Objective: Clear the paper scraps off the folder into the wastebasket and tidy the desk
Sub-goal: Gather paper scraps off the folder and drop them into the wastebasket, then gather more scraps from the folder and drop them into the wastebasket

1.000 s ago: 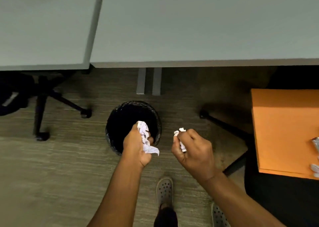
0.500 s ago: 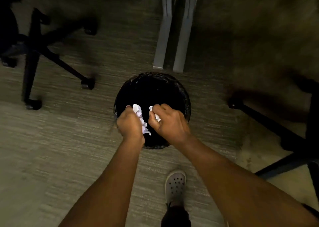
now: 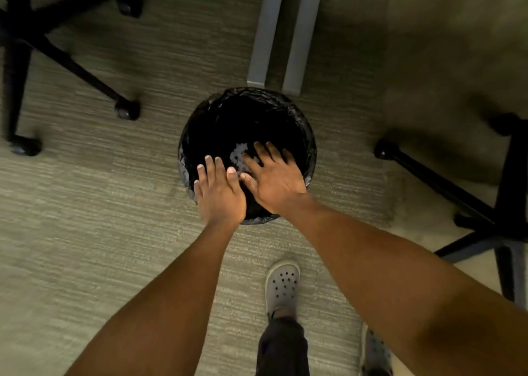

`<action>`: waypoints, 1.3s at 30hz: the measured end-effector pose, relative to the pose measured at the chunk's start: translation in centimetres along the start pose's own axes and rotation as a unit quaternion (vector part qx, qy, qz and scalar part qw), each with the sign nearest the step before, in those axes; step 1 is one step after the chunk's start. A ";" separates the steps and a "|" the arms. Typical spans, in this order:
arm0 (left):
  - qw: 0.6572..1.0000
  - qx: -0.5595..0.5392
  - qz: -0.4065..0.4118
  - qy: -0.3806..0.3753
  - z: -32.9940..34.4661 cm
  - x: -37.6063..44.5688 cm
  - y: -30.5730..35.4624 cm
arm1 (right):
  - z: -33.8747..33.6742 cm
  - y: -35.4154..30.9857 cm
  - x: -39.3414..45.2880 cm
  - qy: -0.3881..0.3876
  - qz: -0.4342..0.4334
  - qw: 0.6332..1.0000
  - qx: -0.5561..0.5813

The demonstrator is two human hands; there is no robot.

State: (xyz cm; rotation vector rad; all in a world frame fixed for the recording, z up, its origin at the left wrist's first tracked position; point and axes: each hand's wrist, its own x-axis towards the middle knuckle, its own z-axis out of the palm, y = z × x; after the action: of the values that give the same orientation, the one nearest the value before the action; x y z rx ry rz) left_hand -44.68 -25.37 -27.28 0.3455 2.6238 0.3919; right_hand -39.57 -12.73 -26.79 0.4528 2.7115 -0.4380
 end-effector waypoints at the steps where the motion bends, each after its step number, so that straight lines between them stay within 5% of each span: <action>1: 1.000 -0.001 0.005 0.002 -0.2 -0.4 0.1 | -0.2 0.1 -0.4 0.009 -0.005 1.000 0.002; 12: 0.998 -0.032 0.045 0.042 -4.2 -5.7 4.2 | -5.9 1.5 -7.5 0.033 0.036 0.996 0.076; 24: 0.962 -0.082 0.228 0.130 -10.5 -19.7 17.4 | -18.8 6.5 -24.6 0.167 0.096 0.965 0.179; 31: 0.927 -0.117 0.349 0.077 -8.3 -28.1 27.7 | -21.2 15.2 -35.3 0.244 0.173 0.936 0.186; 39: 0.871 -0.017 0.490 -0.007 -1.3 -32.7 36.0 | -18.8 27.2 -44.6 0.292 0.282 0.903 0.140</action>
State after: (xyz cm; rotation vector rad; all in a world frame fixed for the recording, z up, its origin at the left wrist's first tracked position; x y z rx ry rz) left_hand -10.89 -2.20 -1.00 1.6599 2.2126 0.7300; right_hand 4.31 7.17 0.79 1.6262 2.8543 -0.5928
